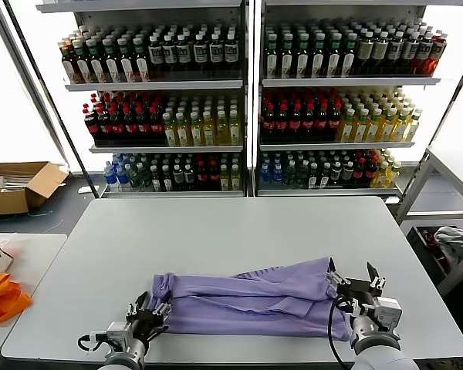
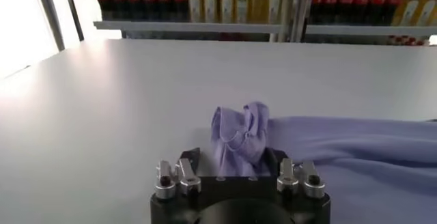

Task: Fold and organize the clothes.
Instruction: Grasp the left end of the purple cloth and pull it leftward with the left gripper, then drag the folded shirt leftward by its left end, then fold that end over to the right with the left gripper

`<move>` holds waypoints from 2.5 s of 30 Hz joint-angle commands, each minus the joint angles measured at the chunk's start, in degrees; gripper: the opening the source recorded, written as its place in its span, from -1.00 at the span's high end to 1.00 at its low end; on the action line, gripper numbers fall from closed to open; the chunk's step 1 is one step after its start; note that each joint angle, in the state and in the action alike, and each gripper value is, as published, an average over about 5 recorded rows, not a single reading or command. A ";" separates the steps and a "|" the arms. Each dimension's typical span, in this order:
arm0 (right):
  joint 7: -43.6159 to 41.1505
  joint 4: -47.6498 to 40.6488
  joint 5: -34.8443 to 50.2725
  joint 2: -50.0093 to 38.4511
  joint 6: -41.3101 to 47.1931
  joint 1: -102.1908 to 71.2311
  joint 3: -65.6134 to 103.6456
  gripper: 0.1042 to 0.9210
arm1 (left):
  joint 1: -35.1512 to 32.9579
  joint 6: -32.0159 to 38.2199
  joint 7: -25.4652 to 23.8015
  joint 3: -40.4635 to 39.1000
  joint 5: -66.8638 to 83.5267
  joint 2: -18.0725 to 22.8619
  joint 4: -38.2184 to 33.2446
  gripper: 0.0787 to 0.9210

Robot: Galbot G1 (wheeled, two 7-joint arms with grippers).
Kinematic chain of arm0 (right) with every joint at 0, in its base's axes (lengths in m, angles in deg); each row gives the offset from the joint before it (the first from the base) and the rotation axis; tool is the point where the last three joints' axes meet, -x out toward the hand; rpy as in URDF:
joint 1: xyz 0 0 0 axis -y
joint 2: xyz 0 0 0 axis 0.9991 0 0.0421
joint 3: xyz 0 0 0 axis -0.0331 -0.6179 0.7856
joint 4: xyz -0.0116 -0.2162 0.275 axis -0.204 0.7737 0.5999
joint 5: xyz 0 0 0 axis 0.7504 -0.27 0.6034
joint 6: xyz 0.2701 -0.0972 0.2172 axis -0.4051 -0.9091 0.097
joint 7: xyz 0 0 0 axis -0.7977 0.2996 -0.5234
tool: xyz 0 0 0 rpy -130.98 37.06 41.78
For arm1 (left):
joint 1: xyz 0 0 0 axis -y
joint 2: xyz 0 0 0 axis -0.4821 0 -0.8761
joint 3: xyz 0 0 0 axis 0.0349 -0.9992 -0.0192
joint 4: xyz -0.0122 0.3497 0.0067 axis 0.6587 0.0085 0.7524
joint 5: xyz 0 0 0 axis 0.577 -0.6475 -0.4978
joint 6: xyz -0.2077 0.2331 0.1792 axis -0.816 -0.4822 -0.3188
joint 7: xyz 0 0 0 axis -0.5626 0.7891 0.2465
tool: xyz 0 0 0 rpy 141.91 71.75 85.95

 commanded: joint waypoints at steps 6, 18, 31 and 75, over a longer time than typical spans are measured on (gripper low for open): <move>0.25 0.16 0.40 -0.13 0.15 0.79 0.56 -0.76 | -0.53 -0.17 -0.36 -0.01 3.89 0.10 0.13 0.25; 0.67 -0.79 1.15 -0.74 0.32 3.25 0.20 -0.76 | 2.64 2.31 -0.63 11.86 -3.20 -4.45 -2.12 0.95; 1.05 -3.55 1.91 -1.19 0.32 6.62 -2.37 -0.76 | 10.06 5.71 -1.40 38.85 -7.57 -26.44 5.34 0.97; -0.15 0.95 -0.48 0.64 -0.62 -1.74 0.94 -0.76 | 8.82 -0.51 -4.74 -2.78 -10.47 -6.24 0.94 0.97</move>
